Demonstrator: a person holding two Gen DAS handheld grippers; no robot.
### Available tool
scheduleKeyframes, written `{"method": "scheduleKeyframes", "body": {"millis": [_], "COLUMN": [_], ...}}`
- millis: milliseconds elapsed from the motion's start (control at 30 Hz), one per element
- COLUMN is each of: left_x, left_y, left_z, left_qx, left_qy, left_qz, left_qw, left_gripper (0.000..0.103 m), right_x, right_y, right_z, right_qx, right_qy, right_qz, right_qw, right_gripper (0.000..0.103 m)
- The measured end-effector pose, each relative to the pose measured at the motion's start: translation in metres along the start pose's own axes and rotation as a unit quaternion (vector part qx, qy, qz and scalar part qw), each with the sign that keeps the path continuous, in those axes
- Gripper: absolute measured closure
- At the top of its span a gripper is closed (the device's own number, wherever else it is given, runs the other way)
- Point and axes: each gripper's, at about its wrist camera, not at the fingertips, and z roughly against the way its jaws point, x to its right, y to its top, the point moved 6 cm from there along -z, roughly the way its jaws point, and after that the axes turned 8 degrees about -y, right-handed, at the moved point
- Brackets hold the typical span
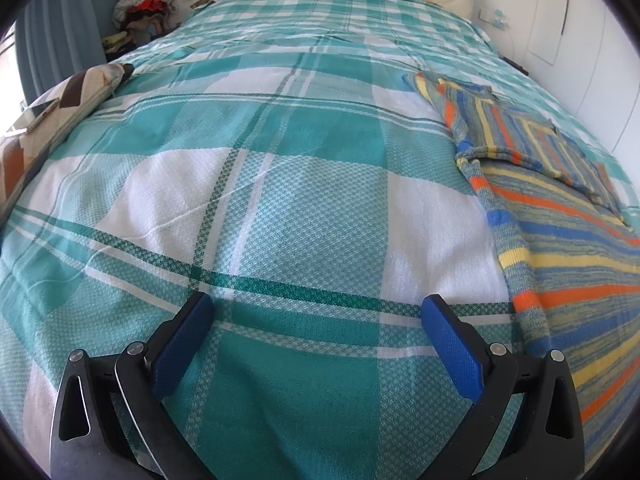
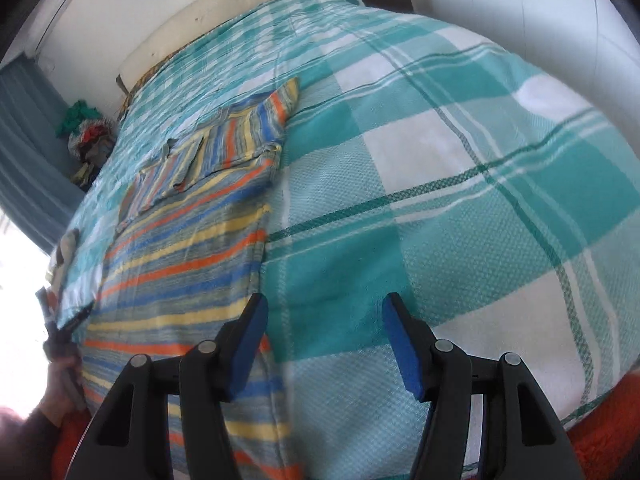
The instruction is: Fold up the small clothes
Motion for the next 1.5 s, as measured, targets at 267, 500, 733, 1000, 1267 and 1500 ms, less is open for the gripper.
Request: {"method": "scheduleKeyframes", "body": {"millis": [267,500,733,1000,1267,1500], "left_x": [0.002,0.003,0.004,0.004,0.005,0.005], "left_y": [-0.003,-0.004,-0.001,-0.001,-0.001,0.001], "left_z": [-0.001,-0.001,-0.006,-0.007,-0.006,-0.007], "left_qx": [0.002,0.007,0.002,0.002,0.001,-0.003], "left_qy": [0.006,0.011,0.012,0.012,0.013,0.013], "left_qz": [-0.006,-0.007,-0.01,-0.01,-0.01,-0.009], "left_qw": [1.0,0.9999,0.9999,0.9999,0.9999,0.9999], "left_gripper": [0.0,0.0,0.0,0.0,0.0,0.0], "right_x": [-0.03,-0.093,-0.142,-0.173,-0.158,-0.3], "right_y": [0.151,0.26,0.249,0.271,0.257,0.25], "right_z": [-0.051,-0.143,-0.225,-0.207,-0.222,-0.168], "right_qx": [-0.024,-0.068,-0.139,-0.044,-0.087,-0.075], "right_qy": [0.053,0.01,-0.071,-0.115,-0.152,0.028], "right_qz": [0.018,0.188,0.425,0.475,0.46,0.457], "right_qw": [0.998,0.98,0.892,0.871,0.871,0.886], "right_gripper": [0.042,0.042,0.048,0.098,0.07,0.057]}}
